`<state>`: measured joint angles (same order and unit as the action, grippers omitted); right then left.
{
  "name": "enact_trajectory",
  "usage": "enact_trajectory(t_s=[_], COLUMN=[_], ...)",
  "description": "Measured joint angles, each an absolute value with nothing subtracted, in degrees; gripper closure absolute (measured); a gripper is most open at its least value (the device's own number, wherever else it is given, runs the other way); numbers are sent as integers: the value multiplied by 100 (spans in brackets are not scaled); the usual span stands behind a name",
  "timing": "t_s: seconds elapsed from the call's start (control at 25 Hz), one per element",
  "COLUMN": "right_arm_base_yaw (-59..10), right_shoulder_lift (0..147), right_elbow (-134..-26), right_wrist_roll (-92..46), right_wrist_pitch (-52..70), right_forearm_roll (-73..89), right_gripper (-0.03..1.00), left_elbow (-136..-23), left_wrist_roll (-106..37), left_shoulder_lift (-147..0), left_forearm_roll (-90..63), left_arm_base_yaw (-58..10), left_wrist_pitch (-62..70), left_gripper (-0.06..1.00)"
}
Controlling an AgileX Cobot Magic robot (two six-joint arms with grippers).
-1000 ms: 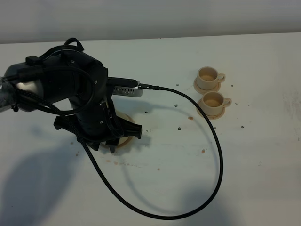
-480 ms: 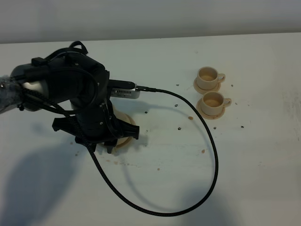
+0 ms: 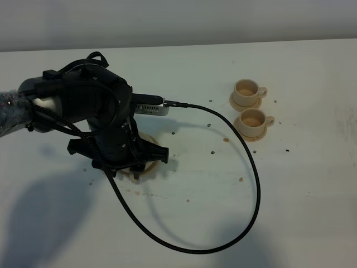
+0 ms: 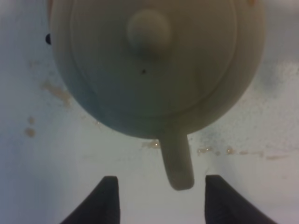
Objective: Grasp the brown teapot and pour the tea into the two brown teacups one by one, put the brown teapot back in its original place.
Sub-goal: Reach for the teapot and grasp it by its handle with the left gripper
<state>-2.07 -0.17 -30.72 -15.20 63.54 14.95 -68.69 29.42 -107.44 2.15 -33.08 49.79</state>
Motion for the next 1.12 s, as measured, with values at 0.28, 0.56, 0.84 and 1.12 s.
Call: enact_trajectory(t_s=[0.28, 0.56, 0.84, 1.12], right_arm_base_yaw=[-207, -207, -207, -207], right_shoulder_lift=[-17, -17, -17, -17], right_elbow=[-3072, -3072, -3072, -3072], right_wrist_roll=[-1520, -1520, -1520, -1520], right_wrist_pitch=[6354, 6354, 6354, 6354], right_forearm_roll=[1495, 1495, 1495, 1495], right_gripper=[88, 88, 88, 88], left_elbow=[-6869, -6869, -6869, -6869], left_wrist_roll=[2942, 2942, 2951, 2951], left_shoulder_lift=[-10863, -10896, -10896, -10901], left_forearm_roll=[215, 215, 299, 315], left_arm_base_yaw=[-3303, -3303, -3303, -3292], left_wrist_pitch=[4927, 4790, 4662, 4576], left_gripper=[54, 54, 54, 54])
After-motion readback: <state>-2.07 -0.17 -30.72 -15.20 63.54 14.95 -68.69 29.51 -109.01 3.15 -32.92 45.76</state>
